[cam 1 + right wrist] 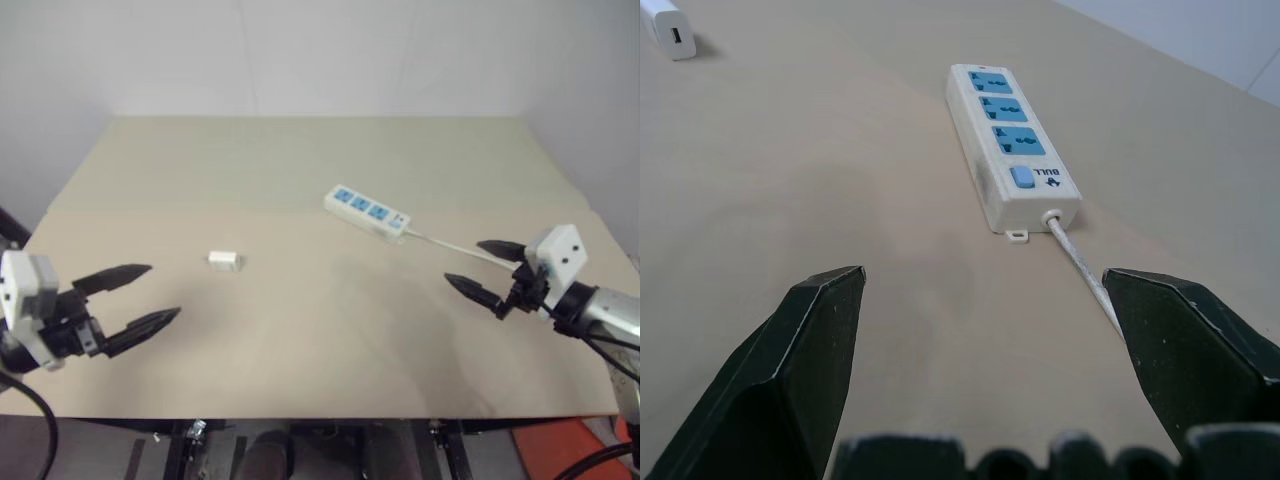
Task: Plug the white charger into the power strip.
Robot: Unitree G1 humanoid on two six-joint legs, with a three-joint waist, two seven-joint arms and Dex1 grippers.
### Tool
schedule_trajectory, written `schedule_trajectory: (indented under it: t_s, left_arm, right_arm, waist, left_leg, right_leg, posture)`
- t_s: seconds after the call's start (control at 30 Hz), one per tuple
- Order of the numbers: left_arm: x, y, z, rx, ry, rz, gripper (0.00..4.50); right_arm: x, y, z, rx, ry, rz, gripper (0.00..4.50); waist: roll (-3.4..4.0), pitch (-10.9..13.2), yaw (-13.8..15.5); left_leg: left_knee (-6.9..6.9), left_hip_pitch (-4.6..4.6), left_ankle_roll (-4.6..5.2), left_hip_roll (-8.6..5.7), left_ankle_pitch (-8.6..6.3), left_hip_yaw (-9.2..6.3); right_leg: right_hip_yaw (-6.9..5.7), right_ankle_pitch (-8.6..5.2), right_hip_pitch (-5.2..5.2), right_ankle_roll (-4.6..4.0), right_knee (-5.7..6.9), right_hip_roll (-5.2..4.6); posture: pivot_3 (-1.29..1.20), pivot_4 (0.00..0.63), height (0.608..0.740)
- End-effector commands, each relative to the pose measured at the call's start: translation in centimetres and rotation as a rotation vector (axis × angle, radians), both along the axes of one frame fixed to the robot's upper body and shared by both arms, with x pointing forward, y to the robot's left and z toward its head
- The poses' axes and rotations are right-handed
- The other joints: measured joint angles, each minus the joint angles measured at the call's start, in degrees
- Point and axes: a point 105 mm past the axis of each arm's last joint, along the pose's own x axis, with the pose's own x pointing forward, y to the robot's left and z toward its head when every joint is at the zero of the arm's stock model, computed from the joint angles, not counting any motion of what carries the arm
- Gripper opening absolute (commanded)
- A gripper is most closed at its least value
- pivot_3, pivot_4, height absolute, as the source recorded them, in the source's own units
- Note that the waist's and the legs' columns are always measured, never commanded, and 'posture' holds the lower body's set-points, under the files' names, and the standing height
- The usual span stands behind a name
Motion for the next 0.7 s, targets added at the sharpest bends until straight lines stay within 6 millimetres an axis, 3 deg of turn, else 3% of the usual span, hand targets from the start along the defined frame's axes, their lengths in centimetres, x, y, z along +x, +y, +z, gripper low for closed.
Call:
schedule_trajectory:
  t_s: [0.03,0.4,0.7]
  left_arm:
    - [0.0,-0.3,0.7,0.027,-0.036,-0.023,4.5]
    - [0.3,-0.8,0.8,0.018,-0.041,-0.04,4.5]
    - [1.6,-2.8,1.1,-0.032,-0.073,-0.109,4.5]
  right_arm:
    - [-0.2,0.0,1.3,-0.013,-0.052,0.002,4.47]
    - [0.1,0.1,1.1,-0.009,-0.055,0.001,4.47]
    - [2.7,1.4,0.4,0.012,-0.061,0.021,4.47]
  waist:
    - [0.0,0.0,0.01]
    - [0.0,0.0,0.01]
    - [-0.01,-0.01,-0.15]
  left_leg:
    - [0.0,0.0,0.0,0.0,0.0,0.0]
    - [0.0,0.0,0.0,0.0,0.0,0.02]
    - [0.02,0.04,0.0,-0.01,0.0,0.07]
  right_leg:
    - [0.01,0.0,0.0,0.0,0.0,0.0]
    - [0.03,0.01,0.0,0.01,0.0,0.0]
    - [0.1,0.04,-0.02,0.05,0.02,0.02]
  posture:
    - [0.0,0.15,0.74]
    - [0.0,0.15,0.74]
    - [0.0,0.15,0.74]
